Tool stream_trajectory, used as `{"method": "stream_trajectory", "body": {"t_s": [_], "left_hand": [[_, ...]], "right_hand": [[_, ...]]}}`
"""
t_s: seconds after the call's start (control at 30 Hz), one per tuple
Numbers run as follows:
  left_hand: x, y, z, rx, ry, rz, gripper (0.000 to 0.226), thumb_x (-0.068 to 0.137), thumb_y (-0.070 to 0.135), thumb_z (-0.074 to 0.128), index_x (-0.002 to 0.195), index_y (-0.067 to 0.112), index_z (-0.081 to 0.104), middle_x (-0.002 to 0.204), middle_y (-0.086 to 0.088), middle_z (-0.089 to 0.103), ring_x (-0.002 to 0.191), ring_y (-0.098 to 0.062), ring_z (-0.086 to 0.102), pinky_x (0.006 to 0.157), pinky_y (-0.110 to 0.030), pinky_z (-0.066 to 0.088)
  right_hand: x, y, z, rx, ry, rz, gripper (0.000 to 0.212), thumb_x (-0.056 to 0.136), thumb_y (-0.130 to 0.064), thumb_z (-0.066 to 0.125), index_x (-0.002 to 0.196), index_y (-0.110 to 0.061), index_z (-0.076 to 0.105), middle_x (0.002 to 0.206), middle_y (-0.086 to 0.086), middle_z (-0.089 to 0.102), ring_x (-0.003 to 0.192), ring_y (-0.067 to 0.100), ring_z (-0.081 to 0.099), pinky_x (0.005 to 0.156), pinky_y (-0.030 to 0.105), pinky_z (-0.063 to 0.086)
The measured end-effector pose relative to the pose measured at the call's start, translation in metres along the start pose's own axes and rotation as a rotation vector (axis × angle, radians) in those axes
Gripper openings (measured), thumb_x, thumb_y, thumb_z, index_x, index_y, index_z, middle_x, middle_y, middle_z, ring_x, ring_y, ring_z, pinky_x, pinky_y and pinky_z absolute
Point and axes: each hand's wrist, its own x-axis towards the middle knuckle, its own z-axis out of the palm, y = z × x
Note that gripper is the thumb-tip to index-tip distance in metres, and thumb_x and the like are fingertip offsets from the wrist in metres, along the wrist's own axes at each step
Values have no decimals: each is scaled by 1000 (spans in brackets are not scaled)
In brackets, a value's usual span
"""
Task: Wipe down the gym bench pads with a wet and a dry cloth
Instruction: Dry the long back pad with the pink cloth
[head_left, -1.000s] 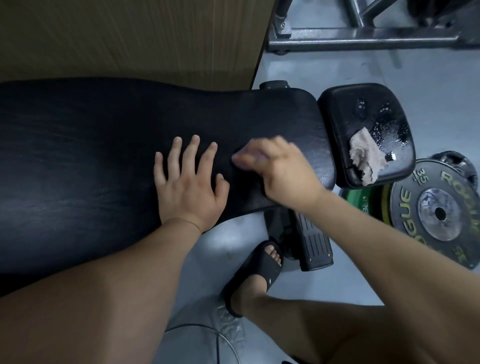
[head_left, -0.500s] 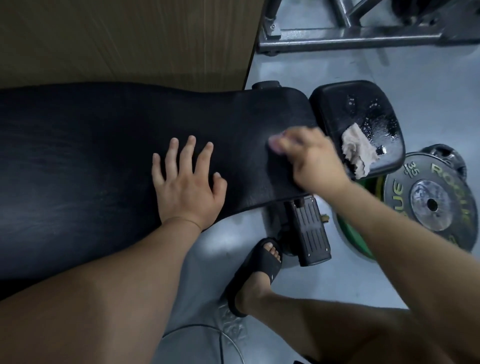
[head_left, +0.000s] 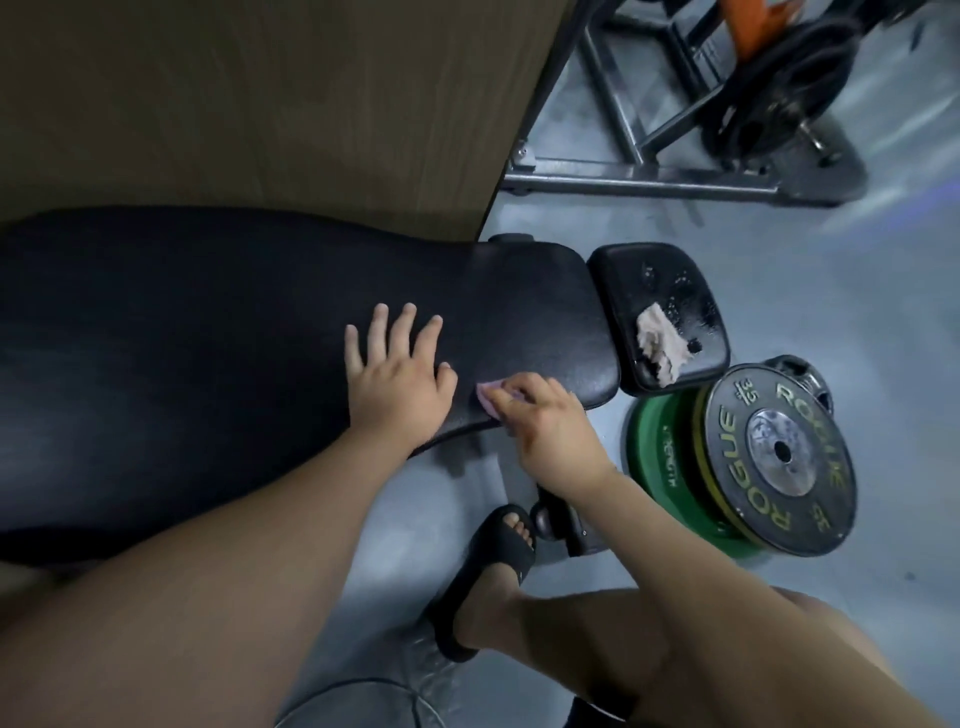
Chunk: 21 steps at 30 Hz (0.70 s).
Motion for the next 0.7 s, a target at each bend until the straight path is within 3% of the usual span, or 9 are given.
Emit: {"method": "stream_trajectory", "body": {"t_s": [0.1,0.23,0.33,0.4,0.5,0.57,0.6,0.7], "left_hand": [[-5,-28,-28,-117,-126,55,61,95,34,47,154,29,35,166,1,23,156,-21,6,126,-52,-3],[-30,-100,-55,-107,75,-44,54,95,26,50,148,17,45,160,-7,36,153,-27,18,125,-55,4],[-51,-140,-56,-91,155,-113,51,95,24,52,145,14,48,157,-10,39,151,-32,23,122,-62,9],[-60,-153,-51,-68,161,-127,51,97,27,48,146,14,47,158,-9,39,150,-32,24,122,-63,11],[-67,-159,-42,6,202,-93,54,98,34,39,148,15,47,158,-9,41,150,-30,27,123,-59,14],[-67,-159,-42,18,213,-98,55,97,36,38,148,15,48,157,-8,42,150,-30,28,124,-57,13],[-66,-159,-42,18,212,-103,56,97,36,37,148,15,48,157,-8,43,150,-29,28,124,-56,13],[-66,-161,-43,15,211,-102,57,96,36,36,147,15,49,157,-8,43,150,-29,28,124,-56,14]], "right_hand": [[7,-12,8,23,84,98,37,90,-7,60,119,-27,69,106,-4,56,85,25,55,77,37,52],[16,-43,16,42,214,272,23,94,-5,60,109,-19,70,97,0,54,83,29,54,75,33,50],[18,-89,32,58,307,409,35,90,4,54,117,-12,71,104,9,58,84,30,48,75,37,51],[17,-131,44,117,278,329,43,86,7,53,121,-13,70,108,8,57,87,28,48,76,35,49],[8,-184,51,130,88,-12,54,83,3,49,132,-13,64,113,7,57,87,26,47,76,35,44],[16,-173,46,43,-20,-192,55,85,-6,48,137,-18,62,118,6,59,88,28,50,74,37,44],[25,-156,42,16,-23,-194,53,87,-9,47,135,-21,64,118,5,61,89,30,53,74,38,46],[66,-94,24,-15,140,195,41,92,-10,50,123,-24,72,115,6,63,96,36,56,85,39,52]]}}
